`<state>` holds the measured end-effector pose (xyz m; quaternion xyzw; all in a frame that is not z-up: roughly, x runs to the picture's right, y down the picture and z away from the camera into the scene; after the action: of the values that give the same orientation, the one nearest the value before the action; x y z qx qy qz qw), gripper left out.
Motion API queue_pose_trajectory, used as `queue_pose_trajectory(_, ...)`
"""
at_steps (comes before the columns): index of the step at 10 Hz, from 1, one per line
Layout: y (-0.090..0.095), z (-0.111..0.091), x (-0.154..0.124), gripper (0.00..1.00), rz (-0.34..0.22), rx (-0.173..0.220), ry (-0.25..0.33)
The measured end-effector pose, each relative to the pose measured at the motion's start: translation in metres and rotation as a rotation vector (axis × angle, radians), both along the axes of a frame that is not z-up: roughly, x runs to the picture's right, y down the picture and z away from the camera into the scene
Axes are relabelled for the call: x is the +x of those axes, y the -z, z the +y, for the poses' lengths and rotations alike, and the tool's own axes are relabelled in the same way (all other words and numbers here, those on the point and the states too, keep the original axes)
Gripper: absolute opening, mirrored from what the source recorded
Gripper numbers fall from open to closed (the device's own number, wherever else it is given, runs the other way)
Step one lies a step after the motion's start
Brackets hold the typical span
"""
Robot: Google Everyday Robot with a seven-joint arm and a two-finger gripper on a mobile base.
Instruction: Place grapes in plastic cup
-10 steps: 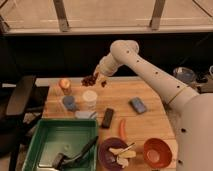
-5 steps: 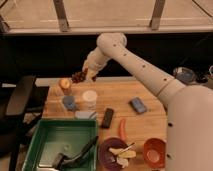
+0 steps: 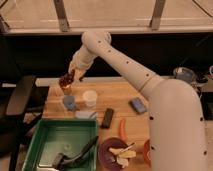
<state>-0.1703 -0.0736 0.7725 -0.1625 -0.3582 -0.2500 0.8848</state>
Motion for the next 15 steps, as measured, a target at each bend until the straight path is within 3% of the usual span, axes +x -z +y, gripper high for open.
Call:
queue_pose_trajectory(5, -0.019, 0.046, -0.015, 0.02, -0.016, -0.059, 0.075)
queue_pose_trajectory(9, -0.037, 0.074, -0.025, 0.39, -0.028, -0.128, 0.099)
queue_pose_trajectory(12, -0.052, 0.082, -0.023, 0.66, -0.030, -0.171, 0.078)
queue_pose_trajectory(15, -0.060, 0.081, -0.023, 0.67, -0.031, -0.188, 0.060)
